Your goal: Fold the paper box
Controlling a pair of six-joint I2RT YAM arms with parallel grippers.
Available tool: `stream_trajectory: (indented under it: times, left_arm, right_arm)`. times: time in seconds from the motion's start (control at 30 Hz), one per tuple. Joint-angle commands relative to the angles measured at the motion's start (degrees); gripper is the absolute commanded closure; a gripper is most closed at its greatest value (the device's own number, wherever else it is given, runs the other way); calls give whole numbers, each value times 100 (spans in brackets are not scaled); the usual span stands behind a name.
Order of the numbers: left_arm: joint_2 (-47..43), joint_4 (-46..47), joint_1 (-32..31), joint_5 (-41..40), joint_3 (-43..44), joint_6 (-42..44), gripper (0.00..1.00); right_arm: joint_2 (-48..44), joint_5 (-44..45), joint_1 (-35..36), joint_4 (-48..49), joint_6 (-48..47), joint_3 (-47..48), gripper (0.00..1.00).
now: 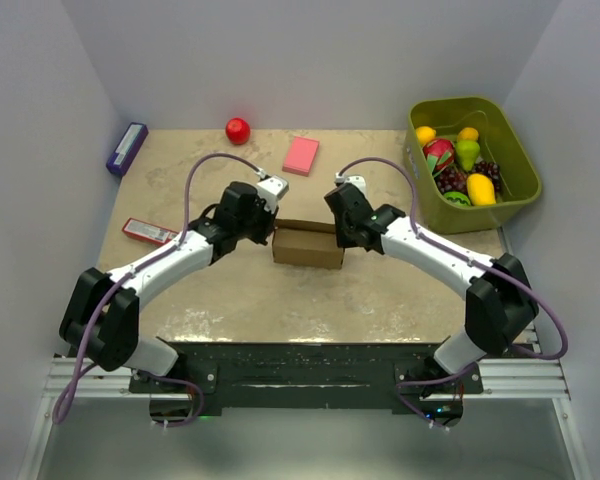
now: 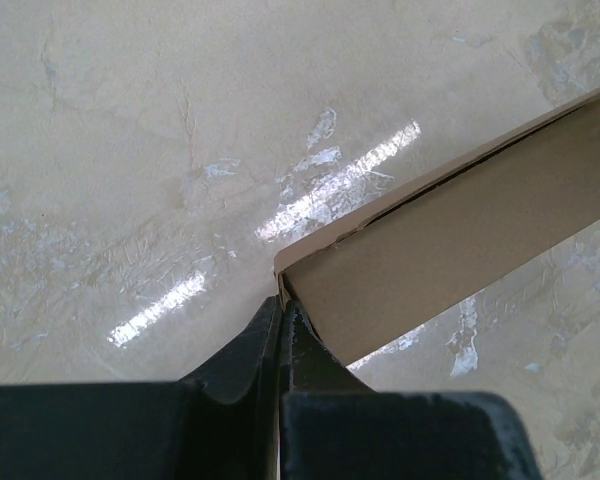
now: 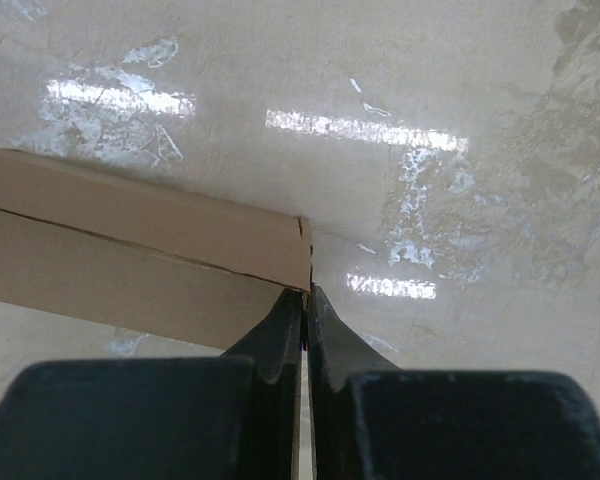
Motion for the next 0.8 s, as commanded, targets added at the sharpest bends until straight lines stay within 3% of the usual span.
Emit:
stream_trajectory:
  times: [0.0,0.37,0.77]
  left_arm:
    - [54,-291,-432,-184,118,-108,100]
    - [63,-424,-968,-1099,92,-37,100]
    - [19,-432,-986,-1028,118,-99,100]
  right_arm:
    - [33,-799,-172,309,185,386,100]
    - [77,-1775,-630,388,281,501,100]
    - [-46,-1327,-639,476,272,-44,100]
